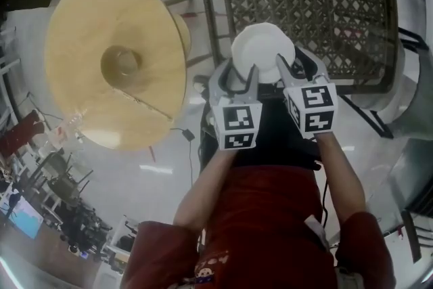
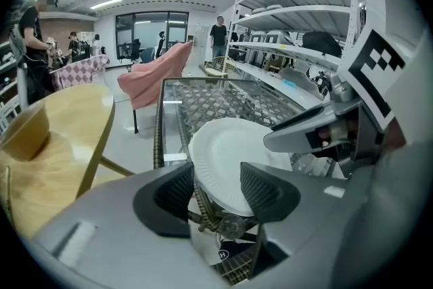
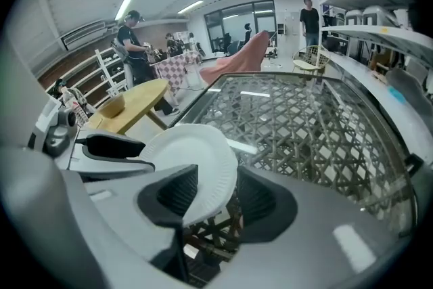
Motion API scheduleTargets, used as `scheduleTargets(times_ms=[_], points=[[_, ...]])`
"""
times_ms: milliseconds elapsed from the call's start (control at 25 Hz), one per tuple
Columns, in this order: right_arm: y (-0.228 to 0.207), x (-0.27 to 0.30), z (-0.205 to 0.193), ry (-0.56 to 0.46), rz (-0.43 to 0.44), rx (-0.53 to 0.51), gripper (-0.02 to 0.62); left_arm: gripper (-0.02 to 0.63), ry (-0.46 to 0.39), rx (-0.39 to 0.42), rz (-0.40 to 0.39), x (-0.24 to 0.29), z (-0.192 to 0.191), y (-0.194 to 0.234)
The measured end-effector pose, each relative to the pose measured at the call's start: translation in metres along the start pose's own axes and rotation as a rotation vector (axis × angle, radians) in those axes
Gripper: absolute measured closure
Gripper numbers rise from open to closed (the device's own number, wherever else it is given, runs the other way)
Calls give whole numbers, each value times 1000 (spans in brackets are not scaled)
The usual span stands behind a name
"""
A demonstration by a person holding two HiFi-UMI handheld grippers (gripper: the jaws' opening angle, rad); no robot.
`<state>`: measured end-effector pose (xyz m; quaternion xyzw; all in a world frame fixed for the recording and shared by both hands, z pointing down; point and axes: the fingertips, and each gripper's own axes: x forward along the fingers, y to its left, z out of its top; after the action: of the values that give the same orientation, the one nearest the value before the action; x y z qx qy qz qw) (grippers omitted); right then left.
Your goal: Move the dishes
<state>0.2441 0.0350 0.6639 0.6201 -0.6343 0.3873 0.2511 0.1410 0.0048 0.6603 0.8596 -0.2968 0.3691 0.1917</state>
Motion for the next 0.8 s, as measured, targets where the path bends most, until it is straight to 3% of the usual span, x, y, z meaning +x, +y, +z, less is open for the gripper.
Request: scheduleTargets(times_ms=[800], points=[[-10,30,-21,45,25,-43,414,379,50,-35,38,31,-20,5]])
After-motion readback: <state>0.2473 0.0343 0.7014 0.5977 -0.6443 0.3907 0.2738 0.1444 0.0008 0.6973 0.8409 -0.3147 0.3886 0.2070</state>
